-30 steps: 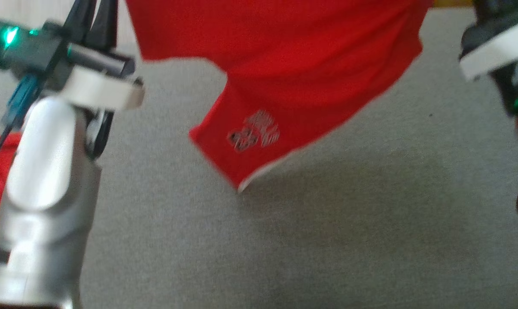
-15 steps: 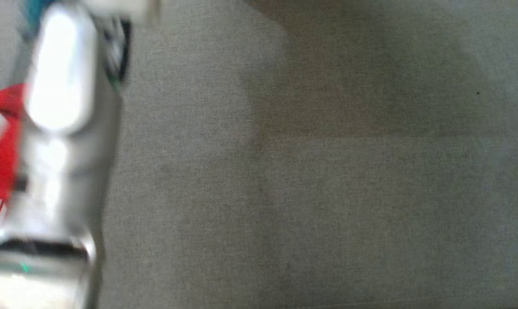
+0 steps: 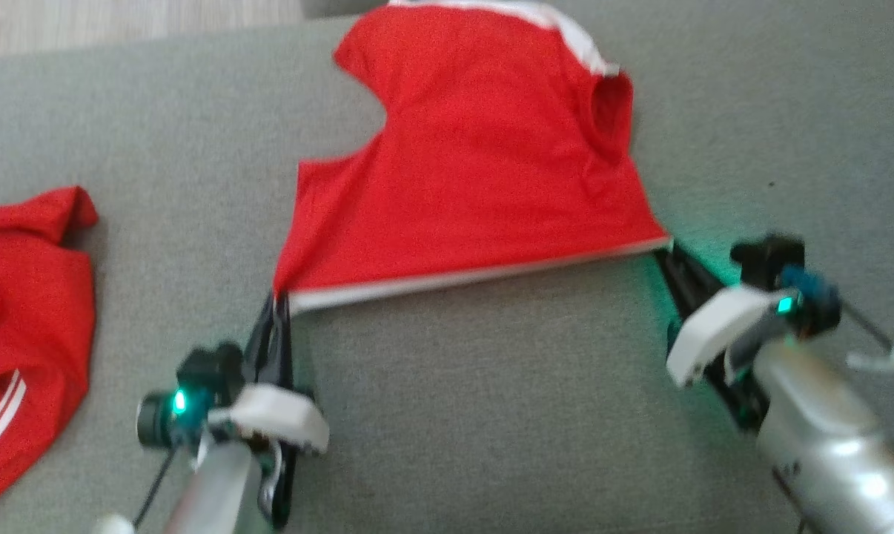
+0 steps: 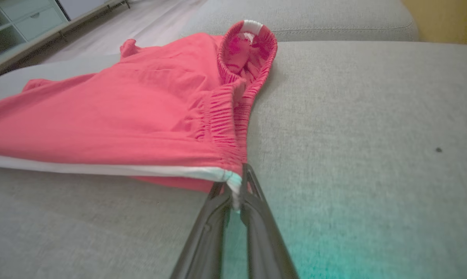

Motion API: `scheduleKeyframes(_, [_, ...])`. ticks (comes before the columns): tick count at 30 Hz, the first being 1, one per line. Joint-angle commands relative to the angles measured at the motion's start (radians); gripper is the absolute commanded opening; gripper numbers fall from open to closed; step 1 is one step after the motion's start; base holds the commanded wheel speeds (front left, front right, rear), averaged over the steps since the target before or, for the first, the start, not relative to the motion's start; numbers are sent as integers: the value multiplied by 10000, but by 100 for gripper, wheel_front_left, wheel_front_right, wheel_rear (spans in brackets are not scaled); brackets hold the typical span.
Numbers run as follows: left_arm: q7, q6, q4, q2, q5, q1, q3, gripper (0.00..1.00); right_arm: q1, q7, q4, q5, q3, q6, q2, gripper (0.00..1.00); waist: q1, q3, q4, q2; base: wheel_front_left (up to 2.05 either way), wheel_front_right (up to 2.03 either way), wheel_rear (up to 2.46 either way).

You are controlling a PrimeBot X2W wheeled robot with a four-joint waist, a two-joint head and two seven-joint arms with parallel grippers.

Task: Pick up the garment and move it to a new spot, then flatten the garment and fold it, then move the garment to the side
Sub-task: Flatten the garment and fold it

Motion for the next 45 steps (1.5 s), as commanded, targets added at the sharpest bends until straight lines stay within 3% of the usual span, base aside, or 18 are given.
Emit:
scheduleKeyframes(1, [-52,84,-370,258,-41,42,393,0,189,-192,-179,163,-1,-9,-124,0,2,-337,-123,0,0,0,0])
scheduleKeyframes(12, [-52,255,-1396,246,-620,3141,270,0,3195,-395,-716,832,-208,-9,554,0,2,-2105,-388,0,0,0,0])
scheduleKeyframes(22, [-53,185,-1989,245,-304,3651,445,0,3836,-402,-1336,682,-600,-9,641,0,2,-2249,-498,0,0,0,0])
scheduleKeyframes(33, [-53,-468,-1965,592,925,677,453,0,2481,-213,-2017,491,-1162,-9,898,0,2,-1165,-844,0,0,0,0])
scheduleKeyframes(45, [-53,-954,62,1346,1668,-4532,-486,0,107,236,-2681,754,-1264,-9,931,0,2,865,-1161,0,0,0,0])
